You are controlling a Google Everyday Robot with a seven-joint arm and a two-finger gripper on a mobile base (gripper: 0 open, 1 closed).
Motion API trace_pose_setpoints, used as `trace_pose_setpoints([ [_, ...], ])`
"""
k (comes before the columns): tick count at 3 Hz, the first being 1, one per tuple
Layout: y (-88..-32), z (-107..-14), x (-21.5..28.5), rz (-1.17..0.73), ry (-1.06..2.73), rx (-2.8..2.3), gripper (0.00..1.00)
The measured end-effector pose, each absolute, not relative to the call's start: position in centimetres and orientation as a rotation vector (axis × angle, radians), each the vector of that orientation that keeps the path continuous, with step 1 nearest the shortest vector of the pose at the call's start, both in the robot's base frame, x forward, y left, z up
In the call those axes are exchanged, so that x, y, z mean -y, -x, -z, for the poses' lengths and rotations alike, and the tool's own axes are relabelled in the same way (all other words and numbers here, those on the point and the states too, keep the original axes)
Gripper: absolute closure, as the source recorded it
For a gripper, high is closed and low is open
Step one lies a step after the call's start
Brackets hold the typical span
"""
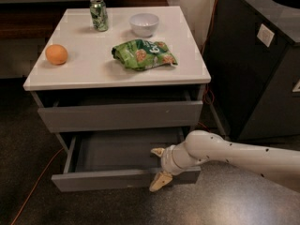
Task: Place orange into middle drawer
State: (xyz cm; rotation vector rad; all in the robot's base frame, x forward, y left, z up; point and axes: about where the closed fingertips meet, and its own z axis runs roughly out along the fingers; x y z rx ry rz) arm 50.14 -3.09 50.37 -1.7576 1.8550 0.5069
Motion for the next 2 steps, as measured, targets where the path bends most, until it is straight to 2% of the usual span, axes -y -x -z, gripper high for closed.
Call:
trace_pose_setpoints([
  [2, -56.0, -50.6, 5.4, -0.439, 1.621, -1.902, 0.64],
])
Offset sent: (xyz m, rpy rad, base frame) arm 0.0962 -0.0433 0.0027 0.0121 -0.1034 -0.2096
